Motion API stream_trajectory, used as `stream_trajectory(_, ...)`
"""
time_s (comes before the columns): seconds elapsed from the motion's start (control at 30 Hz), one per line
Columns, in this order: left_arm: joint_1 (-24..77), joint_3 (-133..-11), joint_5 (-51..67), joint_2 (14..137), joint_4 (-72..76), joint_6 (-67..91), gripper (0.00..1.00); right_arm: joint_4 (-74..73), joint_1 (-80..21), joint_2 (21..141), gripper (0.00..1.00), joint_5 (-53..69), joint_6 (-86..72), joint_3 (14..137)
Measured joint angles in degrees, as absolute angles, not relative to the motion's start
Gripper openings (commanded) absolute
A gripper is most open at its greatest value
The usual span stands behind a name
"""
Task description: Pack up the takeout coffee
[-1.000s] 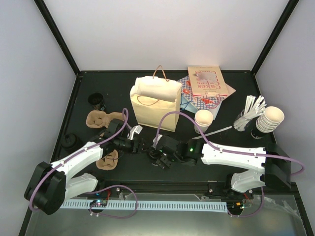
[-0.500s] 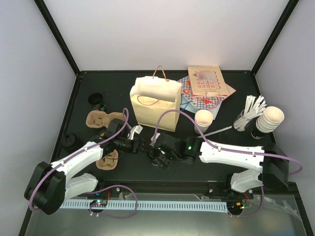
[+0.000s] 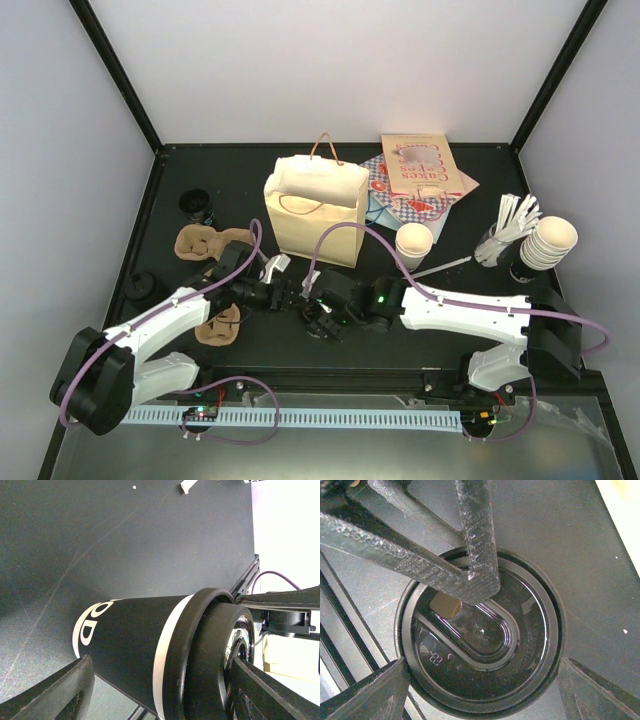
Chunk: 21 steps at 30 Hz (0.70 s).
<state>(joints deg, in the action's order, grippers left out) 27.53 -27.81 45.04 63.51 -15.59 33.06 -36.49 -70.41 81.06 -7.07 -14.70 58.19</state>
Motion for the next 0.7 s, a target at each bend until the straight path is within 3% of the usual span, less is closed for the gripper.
stream_trajectory(0.7, 27.90, -27.86, 44.75, 63.53, -15.18, 33.19, 0.76, -42.39, -70.48, 83.44, 0.77, -8.49, -12.82, 62.67)
